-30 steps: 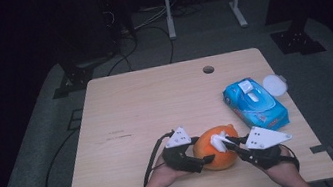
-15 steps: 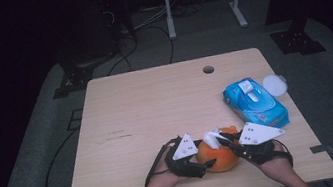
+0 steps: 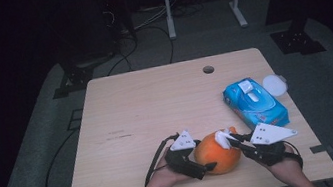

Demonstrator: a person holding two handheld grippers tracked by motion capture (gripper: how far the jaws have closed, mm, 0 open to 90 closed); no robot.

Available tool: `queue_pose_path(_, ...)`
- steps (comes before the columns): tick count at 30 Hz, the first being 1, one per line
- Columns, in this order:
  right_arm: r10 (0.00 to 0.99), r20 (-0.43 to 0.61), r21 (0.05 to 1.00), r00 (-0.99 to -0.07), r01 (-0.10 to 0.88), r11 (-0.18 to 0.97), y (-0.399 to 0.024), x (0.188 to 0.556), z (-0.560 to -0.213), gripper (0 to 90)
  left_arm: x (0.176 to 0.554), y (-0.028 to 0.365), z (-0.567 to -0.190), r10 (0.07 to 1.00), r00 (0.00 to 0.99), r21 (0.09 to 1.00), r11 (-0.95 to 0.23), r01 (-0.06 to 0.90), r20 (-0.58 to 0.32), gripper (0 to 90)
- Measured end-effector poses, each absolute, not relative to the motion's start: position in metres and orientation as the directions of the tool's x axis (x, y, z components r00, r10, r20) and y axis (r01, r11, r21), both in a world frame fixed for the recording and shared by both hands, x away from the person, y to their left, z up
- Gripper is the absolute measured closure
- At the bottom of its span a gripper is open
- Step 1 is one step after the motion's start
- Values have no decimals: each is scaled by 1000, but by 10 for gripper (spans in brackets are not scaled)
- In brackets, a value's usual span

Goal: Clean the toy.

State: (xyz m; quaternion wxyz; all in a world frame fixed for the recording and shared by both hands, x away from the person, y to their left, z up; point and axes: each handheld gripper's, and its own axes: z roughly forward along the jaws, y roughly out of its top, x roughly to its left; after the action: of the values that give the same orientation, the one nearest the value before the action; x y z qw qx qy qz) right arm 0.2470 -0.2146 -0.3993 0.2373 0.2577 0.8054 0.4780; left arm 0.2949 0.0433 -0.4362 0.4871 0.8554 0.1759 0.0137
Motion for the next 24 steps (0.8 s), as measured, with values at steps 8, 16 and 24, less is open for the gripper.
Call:
queue_pose_path(8,566,-141,903,-812,128,410,-184,242,-385,817,277,40,-423,290,948,867,-497,29,134,354)
queue_pose_path(16,590,-176,883,-788,139,449,-182,261,-387,817,282,48,-429,269,952,857,-515,17,142,346)
queue_pose_path(24,643,-139,889,-753,192,417,-210,262,-391,817,288,49,-431,279,959,866,-491,93,55,242)
